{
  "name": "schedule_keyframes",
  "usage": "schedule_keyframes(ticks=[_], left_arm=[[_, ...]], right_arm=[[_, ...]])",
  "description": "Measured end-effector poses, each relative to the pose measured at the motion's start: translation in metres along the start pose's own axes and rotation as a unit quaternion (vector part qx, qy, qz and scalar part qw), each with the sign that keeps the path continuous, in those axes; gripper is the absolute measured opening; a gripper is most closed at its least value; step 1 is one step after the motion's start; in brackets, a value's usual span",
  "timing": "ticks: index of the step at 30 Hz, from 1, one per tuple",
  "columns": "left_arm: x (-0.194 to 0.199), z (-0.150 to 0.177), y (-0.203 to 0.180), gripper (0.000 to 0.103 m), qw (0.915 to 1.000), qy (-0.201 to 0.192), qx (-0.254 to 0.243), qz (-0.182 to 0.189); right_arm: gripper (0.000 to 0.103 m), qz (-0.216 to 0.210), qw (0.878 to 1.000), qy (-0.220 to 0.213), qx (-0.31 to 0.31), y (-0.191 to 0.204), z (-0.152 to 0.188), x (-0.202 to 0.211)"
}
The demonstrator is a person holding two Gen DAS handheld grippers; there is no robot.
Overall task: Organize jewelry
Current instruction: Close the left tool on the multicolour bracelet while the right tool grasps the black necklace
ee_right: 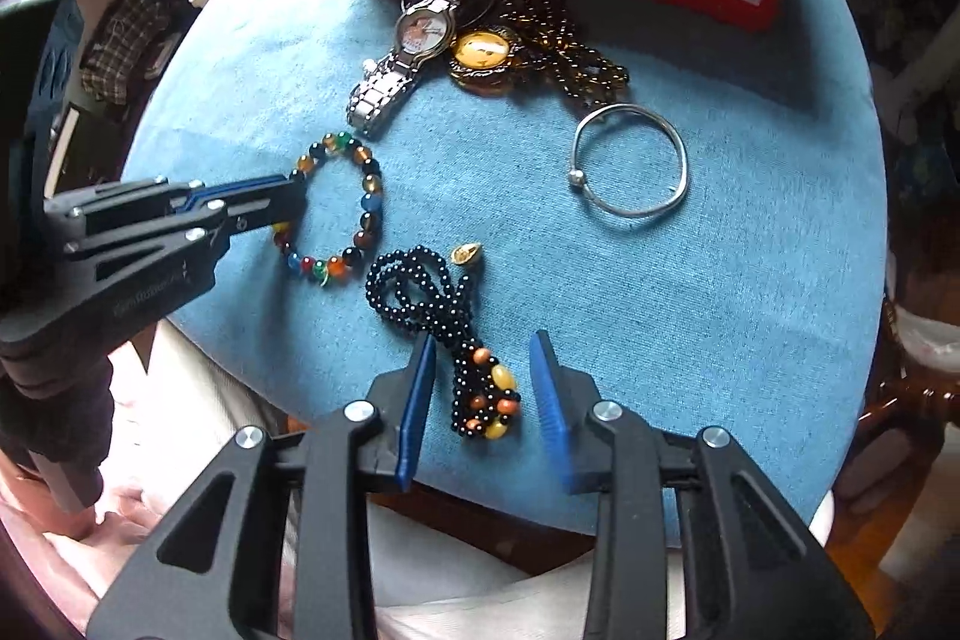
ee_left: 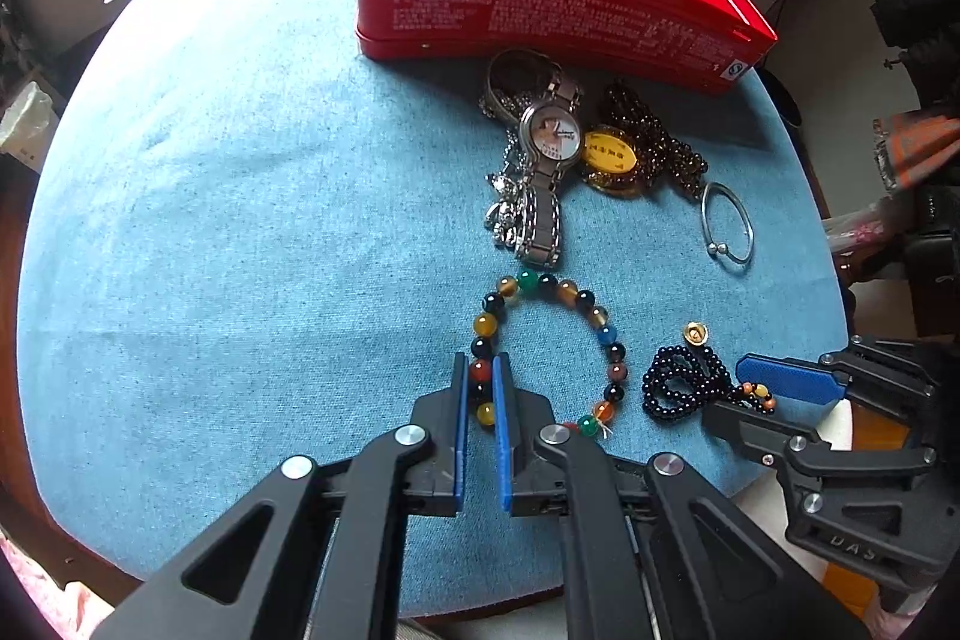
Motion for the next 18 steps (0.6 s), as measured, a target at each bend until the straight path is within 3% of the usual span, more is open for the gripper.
schedule_keyframes(ticks=[4, 6, 7, 18], left_arm=[[0.0, 0.003, -0.001, 0.008, 1.0, 0.0, 0.0, -0.002], [0.001, 0.004, -0.003, 0.008, 1.0, -0.002, -0.001, -0.005], [0.001, 0.004, -0.003, 0.008, 1.0, -0.003, -0.002, -0.007], [0.011, 0.008, -0.015, 0.007, 0.9996, -0.017, -0.002, 0.022]], right_arm=[[0.032, 0.006, 1.0, -0.002, 0.008, 0.006, 0.0, -0.003], [0.019, 0.016, 1.0, -0.005, 0.008, 0.006, -0.001, -0.004], [0.019, 0.018, 1.0, -0.006, 0.003, 0.004, -0.002, -0.004], [0.009, -0.026, 0.997, -0.02, -0.065, -0.006, 0.0, 0.011]])
Point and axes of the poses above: each gripper's, at about its wrist camera, not at the fingertips, and x roughly against the way its jaws point, y to its left, z to its underside, the point moved 9 cm from there along -x, roughly the way its jaws point, and after that the axes turned 13 degrees about z, right-handed, at the moved point
